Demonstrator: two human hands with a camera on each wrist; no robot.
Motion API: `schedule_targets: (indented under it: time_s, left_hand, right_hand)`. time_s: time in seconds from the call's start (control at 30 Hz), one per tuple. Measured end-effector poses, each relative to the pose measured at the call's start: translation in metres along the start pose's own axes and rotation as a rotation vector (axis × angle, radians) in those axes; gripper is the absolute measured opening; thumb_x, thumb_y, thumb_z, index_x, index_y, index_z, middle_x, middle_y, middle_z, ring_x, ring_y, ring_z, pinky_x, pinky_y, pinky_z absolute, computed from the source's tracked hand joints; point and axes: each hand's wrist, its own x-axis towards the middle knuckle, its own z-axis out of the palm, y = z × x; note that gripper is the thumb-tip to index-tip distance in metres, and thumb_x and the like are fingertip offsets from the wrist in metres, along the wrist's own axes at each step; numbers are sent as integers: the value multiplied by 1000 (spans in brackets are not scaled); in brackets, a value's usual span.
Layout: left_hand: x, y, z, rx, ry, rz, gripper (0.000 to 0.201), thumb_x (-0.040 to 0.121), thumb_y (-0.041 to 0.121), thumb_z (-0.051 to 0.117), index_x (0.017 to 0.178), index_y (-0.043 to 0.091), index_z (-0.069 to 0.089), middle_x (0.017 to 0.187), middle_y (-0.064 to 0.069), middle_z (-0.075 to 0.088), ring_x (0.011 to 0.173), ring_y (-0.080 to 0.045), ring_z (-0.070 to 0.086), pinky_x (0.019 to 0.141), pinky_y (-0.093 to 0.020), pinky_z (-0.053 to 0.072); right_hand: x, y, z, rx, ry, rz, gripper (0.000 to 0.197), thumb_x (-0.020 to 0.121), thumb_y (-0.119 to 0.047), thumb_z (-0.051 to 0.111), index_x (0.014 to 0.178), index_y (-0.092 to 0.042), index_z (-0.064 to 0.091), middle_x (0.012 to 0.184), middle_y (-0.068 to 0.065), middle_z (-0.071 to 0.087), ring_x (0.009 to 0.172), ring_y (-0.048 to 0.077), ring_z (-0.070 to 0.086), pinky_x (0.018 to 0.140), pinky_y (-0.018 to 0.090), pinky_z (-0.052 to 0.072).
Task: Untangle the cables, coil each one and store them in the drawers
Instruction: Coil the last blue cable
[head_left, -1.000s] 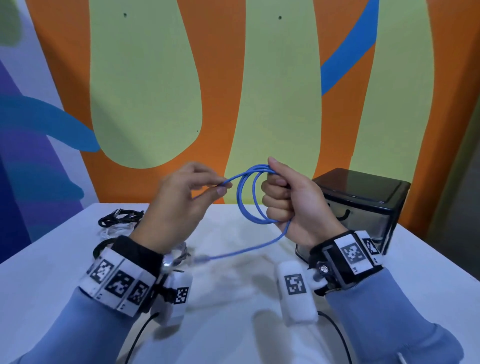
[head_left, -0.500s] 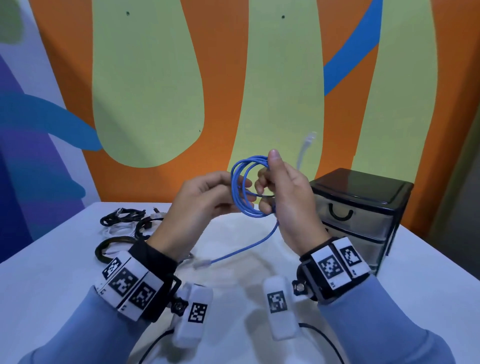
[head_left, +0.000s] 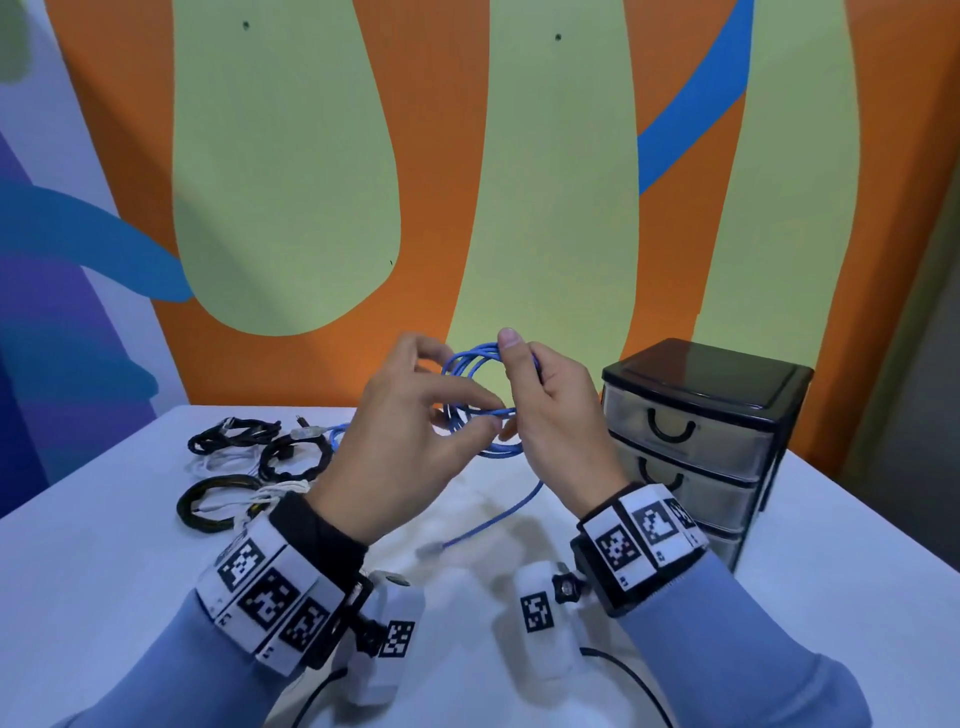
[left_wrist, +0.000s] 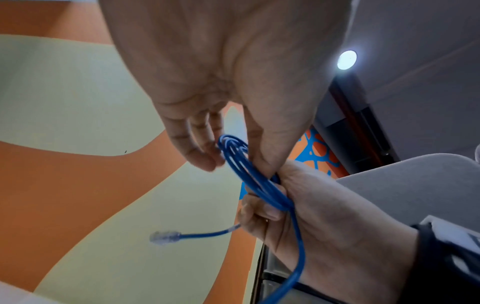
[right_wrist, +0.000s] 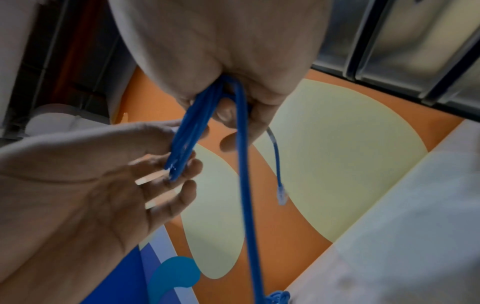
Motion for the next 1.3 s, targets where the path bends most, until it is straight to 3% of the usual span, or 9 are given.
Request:
schedule_targets:
  time_s: [0.13,0.4,0.53,0.63,0.73,0.9,1.03,1.2,1.3]
  left_hand:
    - [5,1,-6,-139,90,-4,12,90,30,84,97,40,82,121,3,45,112,-10,55,93,-29,48]
    - [11,14,-11,-880,83,-344,6,99,17,63,102,14,67,85,-8,71,72,-17,62,73,-26,51]
    - [12,18,-18,-1238,102,-533,19,103,15,50,94,6,65,100,-25,78,84,-27,78,76,-26,64]
    - [15,19,-24,-1319,180,-609,6,87,11,70,82,7,71,83,-15,75,66,-13,73,65,-14,60]
    - [17,18,-31,-1358,105,-693,27,81,4,67,109,4,69,81,-6,65,47,-3,53,42,-8,42]
    - [18,6,-35,-1001,4,-596,32,101,5,57,131,-1,66,78,-1,59,47,-4,38,39,-12,28]
    - [15,-2,-31,-482,-20,-357,18,104,10,63,117,7,75,84,-8,77,63,-11,60,58,-16,46]
    - [16,-8,-29,-100,140,-150,8,98,21,76,92,20,81,78,6,76,69,-8,65,68,-19,50]
    - [17,-13,-32,96,170,-117,8,97,28,77,90,28,80,85,7,75,80,-14,66,78,-34,52]
  right_hand:
    - [5,3,-6,160,25,131,51,111,-44,43,75,-9,53,58,7,50,51,16,48,48,31,45]
    - [9,10,-8,338,39,363,48,109,-47,46,83,-13,67,70,-2,67,58,11,61,53,26,52]
    - [8,6,-9,424,52,322,49,110,-44,47,72,-13,55,79,8,69,62,20,65,64,33,56]
    - [8,3,-6,350,78,215,45,110,-46,45,79,-17,61,81,10,74,70,33,71,81,48,55]
    - [6,-1,-6,369,117,137,44,110,-46,44,78,-20,61,79,14,75,74,36,69,85,51,54]
    - [8,-3,-8,447,128,170,49,110,-46,45,70,-19,48,67,11,68,66,27,62,68,37,53]
    - [7,-4,-12,535,149,253,45,109,-47,46,75,-17,43,63,6,63,56,20,64,54,27,52]
    - [4,-10,-10,660,130,307,44,107,-47,51,77,-15,45,65,7,63,62,23,65,64,33,58]
    - [3,-15,-6,644,95,285,44,107,-46,51,76,-14,46,66,7,65,61,22,66,61,32,59]
